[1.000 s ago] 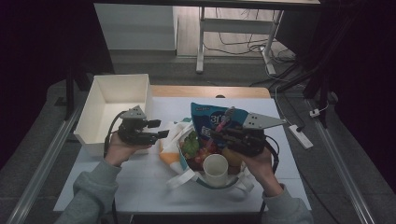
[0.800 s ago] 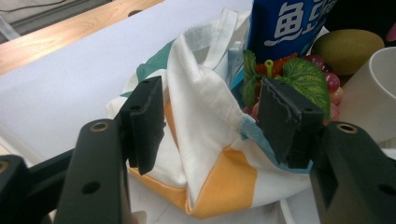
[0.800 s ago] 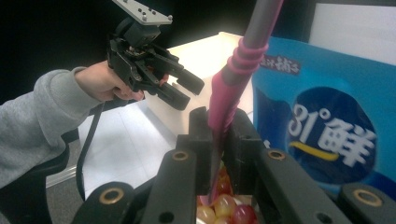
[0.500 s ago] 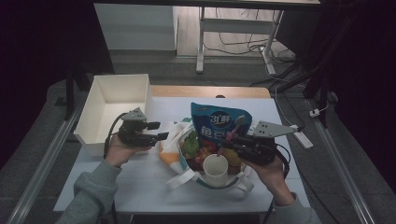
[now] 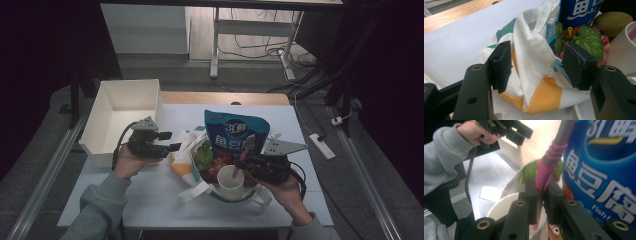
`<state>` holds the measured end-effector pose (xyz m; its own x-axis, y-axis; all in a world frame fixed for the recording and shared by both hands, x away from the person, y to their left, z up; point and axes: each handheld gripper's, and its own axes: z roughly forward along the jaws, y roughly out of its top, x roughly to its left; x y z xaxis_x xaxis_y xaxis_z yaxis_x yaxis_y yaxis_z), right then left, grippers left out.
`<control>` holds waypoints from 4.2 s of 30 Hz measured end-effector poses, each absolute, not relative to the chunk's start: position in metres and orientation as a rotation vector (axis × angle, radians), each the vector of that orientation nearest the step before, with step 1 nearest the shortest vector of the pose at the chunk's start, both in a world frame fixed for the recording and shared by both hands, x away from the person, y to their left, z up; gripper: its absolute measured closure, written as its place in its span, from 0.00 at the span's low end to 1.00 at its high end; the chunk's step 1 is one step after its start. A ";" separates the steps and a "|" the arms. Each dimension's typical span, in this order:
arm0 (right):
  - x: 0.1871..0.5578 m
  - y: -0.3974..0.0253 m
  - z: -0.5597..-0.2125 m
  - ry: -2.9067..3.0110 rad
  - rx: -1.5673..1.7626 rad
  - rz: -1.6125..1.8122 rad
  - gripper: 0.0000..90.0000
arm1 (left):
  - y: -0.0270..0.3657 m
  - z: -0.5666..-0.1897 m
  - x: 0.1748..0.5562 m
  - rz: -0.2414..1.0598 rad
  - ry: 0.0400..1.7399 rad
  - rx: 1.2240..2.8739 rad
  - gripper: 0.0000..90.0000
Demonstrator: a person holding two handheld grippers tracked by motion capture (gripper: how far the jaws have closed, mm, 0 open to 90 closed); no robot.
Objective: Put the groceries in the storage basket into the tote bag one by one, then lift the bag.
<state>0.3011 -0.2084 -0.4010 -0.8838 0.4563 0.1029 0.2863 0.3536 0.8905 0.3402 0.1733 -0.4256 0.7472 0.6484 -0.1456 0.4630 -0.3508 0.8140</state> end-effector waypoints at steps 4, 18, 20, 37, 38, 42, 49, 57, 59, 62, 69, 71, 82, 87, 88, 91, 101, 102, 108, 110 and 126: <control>0.301 -0.207 -0.408 2.458 0.681 1.542 0.90 | 0.173 -0.426 0.340 0.247 0.841 2.012 0.46; 0.295 -0.210 -0.401 2.315 0.712 1.496 0.33 | 0.170 -0.426 0.339 0.243 0.827 2.022 0.45; 0.293 -0.214 -0.399 2.308 0.704 1.500 0.31 | 0.170 -0.426 0.339 0.241 0.824 2.022 0.45; 0.309 -0.280 -0.414 2.218 0.827 1.393 0.34 | 0.160 -0.427 0.337 0.227 0.807 2.058 0.45; 0.311 -0.283 -0.415 2.213 0.842 1.390 0.34 | 0.160 -0.427 0.337 0.225 0.805 2.058 0.45; 0.316 -0.292 -0.420 2.204 0.871 1.378 0.35 | 0.158 -0.428 0.337 0.220 0.808 2.061 0.45; 0.320 -0.297 -0.425 2.207 0.886 1.341 0.35 | 0.156 -0.428 0.337 0.217 0.808 2.065 0.44; 0.321 -0.297 -0.426 2.216 0.885 1.336 0.35 | 0.151 -0.429 0.340 0.208 0.826 2.066 0.44; 0.321 -0.297 -0.426 2.217 0.880 1.335 0.35 | 0.148 -0.429 0.341 0.206 0.829 2.070 0.44; 0.321 -0.297 -0.426 2.211 0.881 1.338 0.35 | 0.142 -0.431 0.343 0.203 0.839 2.082 0.42; 0.320 -0.296 -0.425 2.209 0.878 1.339 0.35 | 0.133 -0.433 0.347 0.192 0.878 2.084 0.43; 0.320 -0.296 -0.426 2.209 0.879 1.339 0.35 | 0.129 -0.435 0.349 0.194 0.892 2.091 0.44; 0.319 -0.294 -0.426 2.210 0.869 1.334 0.35 | 0.124 -0.437 0.356 0.230 0.960 2.108 0.54; 0.320 -0.293 -0.426 2.215 0.867 1.329 0.35 | 0.113 -0.444 0.365 0.238 0.974 2.161 0.56; 0.319 -0.293 -0.426 2.214 0.867 1.328 0.35 | 0.111 -0.445 0.365 0.236 0.979 2.162 0.58; 0.319 -0.293 -0.426 2.211 0.869 1.331 0.35 | 0.109 -0.446 0.366 0.212 0.977 2.186 0.64; 0.325 -0.288 -0.431 2.219 0.941 1.251 0.35 | 0.113 -0.457 0.367 0.076 0.969 2.245 0.92; 0.326 -0.287 -0.433 2.220 0.958 1.233 0.36 | 0.113 -0.457 0.367 0.074 0.968 2.245 0.93; 0.339 -0.281 -0.447 2.237 1.048 1.128 0.36 | 0.113 -0.456 0.366 0.088 0.951 2.241 0.97; 0.344 -0.281 -0.454 2.240 1.088 1.105 0.37 | 0.114 -0.455 0.365 0.093 0.947 2.237 0.97; 0.360 -0.279 -0.475 2.343 1.243 0.976 0.84 | 0.122 -0.442 0.355 0.138 0.887 2.182 0.98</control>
